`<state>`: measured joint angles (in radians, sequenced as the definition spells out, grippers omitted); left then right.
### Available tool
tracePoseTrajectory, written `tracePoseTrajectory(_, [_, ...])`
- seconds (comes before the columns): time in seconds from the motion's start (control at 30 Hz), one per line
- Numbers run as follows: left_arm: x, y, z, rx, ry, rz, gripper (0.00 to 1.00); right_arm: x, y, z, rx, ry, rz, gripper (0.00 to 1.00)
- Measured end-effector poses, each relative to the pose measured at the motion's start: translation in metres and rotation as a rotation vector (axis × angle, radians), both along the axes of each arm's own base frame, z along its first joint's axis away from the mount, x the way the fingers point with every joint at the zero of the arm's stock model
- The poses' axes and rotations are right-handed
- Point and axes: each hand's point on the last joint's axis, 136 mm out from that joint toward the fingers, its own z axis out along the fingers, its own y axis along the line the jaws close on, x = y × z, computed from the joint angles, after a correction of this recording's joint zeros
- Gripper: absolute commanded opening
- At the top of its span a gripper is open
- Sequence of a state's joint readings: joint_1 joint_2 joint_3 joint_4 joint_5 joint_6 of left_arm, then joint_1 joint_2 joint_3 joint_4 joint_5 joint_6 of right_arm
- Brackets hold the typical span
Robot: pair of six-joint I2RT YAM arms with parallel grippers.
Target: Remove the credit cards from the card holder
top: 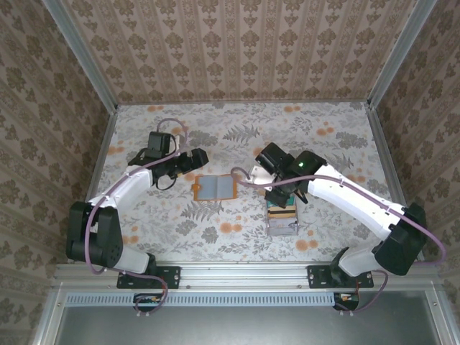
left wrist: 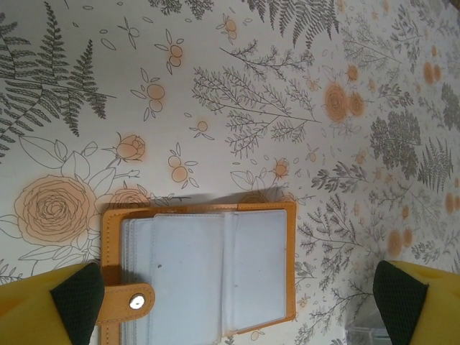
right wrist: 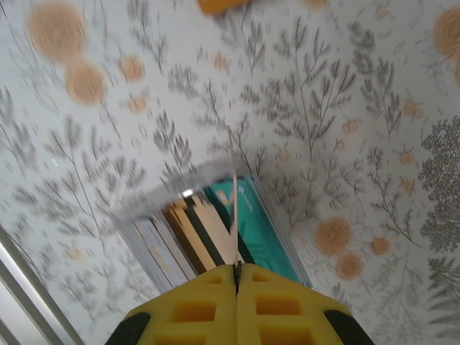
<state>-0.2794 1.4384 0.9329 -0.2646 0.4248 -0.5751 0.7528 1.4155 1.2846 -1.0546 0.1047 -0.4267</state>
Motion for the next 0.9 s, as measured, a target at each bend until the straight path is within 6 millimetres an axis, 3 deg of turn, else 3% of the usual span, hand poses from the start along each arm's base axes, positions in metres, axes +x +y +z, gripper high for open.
tracePoseTrajectory(0.3, [0.002, 0.005, 0.003, 0.002, -0.011, 0.015, 1.0, -0.02, -0.015, -0.028, -0.148, 0.024, 0.16, 0.0])
tracePoseTrajectory(0.73, [0.003, 0.008, 0.006, 0.0, -0.018, 0.024, 1.0, -0.038, -0.029, -0.039, -0.19, 0.036, 0.219, 0.0])
tracePoseTrajectory(0.9, [0.003, 0.008, 0.006, 0.0, -0.018, 0.024, 1.0, -0.034, -0.03, -0.042, -0.201, 0.023, 0.217, 0.0])
